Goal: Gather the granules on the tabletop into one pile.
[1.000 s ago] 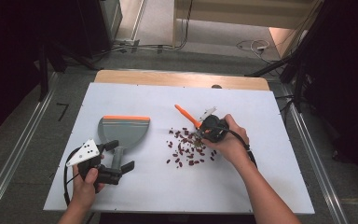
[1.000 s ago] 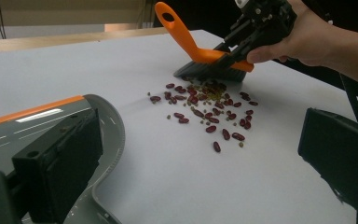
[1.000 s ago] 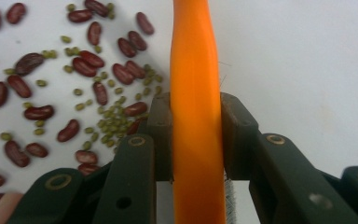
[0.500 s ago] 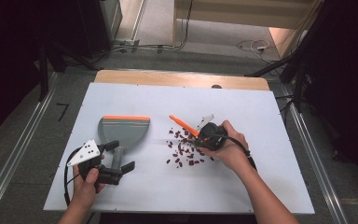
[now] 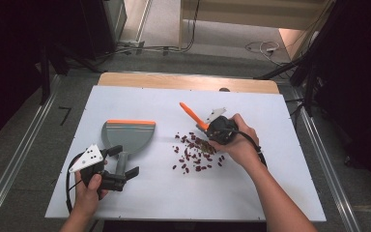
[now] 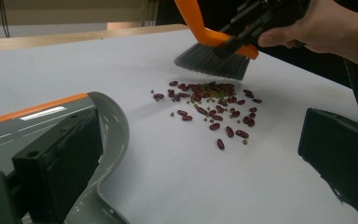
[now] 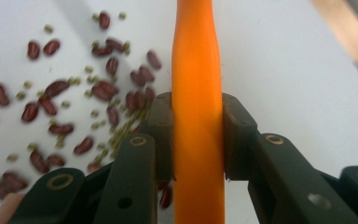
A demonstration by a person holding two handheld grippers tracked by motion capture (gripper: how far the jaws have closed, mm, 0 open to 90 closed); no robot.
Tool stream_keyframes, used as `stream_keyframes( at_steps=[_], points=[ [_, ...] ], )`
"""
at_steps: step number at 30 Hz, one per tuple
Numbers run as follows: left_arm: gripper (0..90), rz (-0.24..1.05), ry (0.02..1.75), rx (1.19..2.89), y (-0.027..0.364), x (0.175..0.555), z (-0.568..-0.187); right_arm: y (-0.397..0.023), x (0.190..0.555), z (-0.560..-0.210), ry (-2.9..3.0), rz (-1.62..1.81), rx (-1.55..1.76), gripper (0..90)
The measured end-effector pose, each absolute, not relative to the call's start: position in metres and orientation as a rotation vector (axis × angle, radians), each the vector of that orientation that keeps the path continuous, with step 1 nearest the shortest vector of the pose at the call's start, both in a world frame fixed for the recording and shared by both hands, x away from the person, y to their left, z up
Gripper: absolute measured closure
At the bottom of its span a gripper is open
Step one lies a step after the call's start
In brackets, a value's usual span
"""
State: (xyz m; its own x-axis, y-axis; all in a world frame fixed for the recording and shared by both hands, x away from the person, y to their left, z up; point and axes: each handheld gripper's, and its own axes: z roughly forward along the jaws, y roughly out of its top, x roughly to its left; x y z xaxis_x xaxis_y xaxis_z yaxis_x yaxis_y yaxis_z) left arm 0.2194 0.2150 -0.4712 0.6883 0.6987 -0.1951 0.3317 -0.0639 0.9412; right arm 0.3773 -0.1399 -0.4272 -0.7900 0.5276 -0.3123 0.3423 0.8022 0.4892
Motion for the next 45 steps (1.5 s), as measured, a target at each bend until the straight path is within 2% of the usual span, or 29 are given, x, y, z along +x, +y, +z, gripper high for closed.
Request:
stream_keyframes(
  at_steps=[6, 9, 12, 17, 26, 45],
  points=[
    [0.5, 0.37, 0.849, 1.663, 0.215, 0.219, -0.472, -0.115, 0.398, -0.42, 2.537, 0.584, 0.541, 68.8],
    [0.5, 0.371, 0.847, 1.668, 0.216, 0.219, -0.472, -0.102, 0.405, -0.424, 2.554, 0.559, 0.499, 68.8],
    [0.4, 0.372, 0.847, 1.673, 0.216, 0.219, -0.472, -0.092, 0.411, -0.432, 2.521, 0.532, 0.311, 68.9],
    [0.5, 0.371, 0.846, 1.67, 0.217, 0.219, -0.472, -0.08, 0.417, -0.442, 2.564, 0.56, 0.321, 68.9],
    [0.5, 0.369, 0.85, 1.672, 0.216, 0.219, -0.472, -0.068, 0.402, -0.45, 2.64, 0.493, 0.204, 68.0],
    [0.5, 0.361, 0.856, 1.683, 0.213, 0.22, -0.474, -0.082, 0.364, -0.453, 2.706, 0.484, 0.0, 67.4]
  ],
)
